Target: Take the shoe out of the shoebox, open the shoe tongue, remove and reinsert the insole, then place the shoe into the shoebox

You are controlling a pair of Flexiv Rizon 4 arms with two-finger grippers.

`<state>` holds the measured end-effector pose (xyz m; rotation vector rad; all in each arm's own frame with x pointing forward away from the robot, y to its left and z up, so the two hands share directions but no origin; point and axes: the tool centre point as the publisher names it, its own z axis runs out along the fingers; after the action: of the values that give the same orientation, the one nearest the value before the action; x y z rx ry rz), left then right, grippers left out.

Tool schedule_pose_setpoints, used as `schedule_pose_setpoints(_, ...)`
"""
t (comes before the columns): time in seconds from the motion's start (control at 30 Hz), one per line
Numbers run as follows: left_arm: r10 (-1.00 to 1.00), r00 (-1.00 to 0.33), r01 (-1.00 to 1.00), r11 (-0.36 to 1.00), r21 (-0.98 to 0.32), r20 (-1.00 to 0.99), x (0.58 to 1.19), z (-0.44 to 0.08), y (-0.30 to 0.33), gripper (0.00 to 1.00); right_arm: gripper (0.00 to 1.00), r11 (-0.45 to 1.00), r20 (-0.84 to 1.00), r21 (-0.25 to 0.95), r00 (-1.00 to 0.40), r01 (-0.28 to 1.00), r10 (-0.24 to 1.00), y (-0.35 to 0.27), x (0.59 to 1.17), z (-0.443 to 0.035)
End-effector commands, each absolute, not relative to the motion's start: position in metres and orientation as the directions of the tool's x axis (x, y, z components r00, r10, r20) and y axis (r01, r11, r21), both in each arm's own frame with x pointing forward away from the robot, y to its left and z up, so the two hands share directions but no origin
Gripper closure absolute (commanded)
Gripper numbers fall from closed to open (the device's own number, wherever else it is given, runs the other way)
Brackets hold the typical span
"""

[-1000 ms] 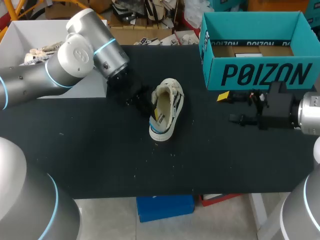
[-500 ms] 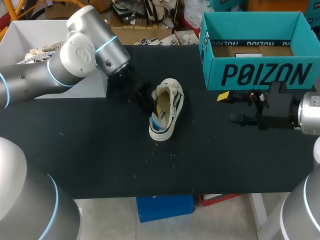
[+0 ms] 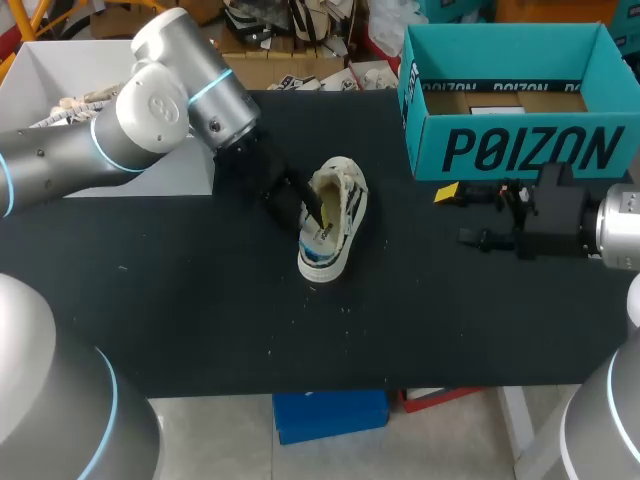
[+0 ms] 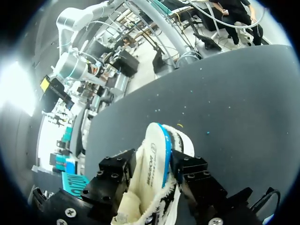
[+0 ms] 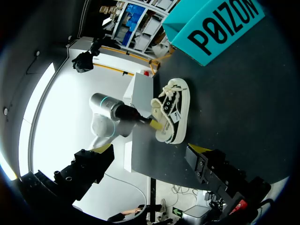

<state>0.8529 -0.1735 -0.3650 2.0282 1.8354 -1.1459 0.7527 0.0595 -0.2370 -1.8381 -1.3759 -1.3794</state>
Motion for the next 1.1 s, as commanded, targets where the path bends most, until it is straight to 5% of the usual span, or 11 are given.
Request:
schedule_pose_setpoints(0.03,0.767,-0.049,0.915,-0.223,-0.337,-0.640,0.839,-0.358,-0.164,0.11,0.00,-0.395,0.898,0.194,-0.001,0.898,0.440,0.060,0.753,-0.237)
schedule_pose_setpoints(0.2,0.768,-0.044,0.910,-0.233,-0.342,-0.638,0.832,-0.360,-0.164,0.26,0.00,-0.395,0.898,0.194,-0.001,0.898,0.440,0.060,0.753,-0.237)
schedule_pose_setpoints(0.4,0.785,-0.022,0.908,-0.244,-0.341,-0.619,0.830,-0.365,-0.166,0.65,0.00,-0.395,0.898,0.194,-0.001,0.898,0.440,0.060,0.753,-0.237)
schedule_pose_setpoints(0.7,0.828,0.026,0.912,-0.248,-0.325,-0.560,0.831,-0.371,-0.166,0.81,0.00,-0.395,0.898,0.194,-0.001,0.898,0.440,0.060,0.753,-0.237)
schedule_pose_setpoints(0.77,0.831,0.027,0.912,-0.248,-0.327,-0.556,0.832,-0.372,-0.166,0.97,0.00,-0.395,0.898,0.194,-0.001,0.898,0.440,0.060,0.753,-0.237)
schedule_pose_setpoints(1.1,0.836,0.028,0.909,-0.249,-0.334,-0.548,0.835,-0.376,-0.169,1.00,0.00,-0.395,0.898,0.194,-0.001,0.898,0.440,0.060,0.753,-0.237)
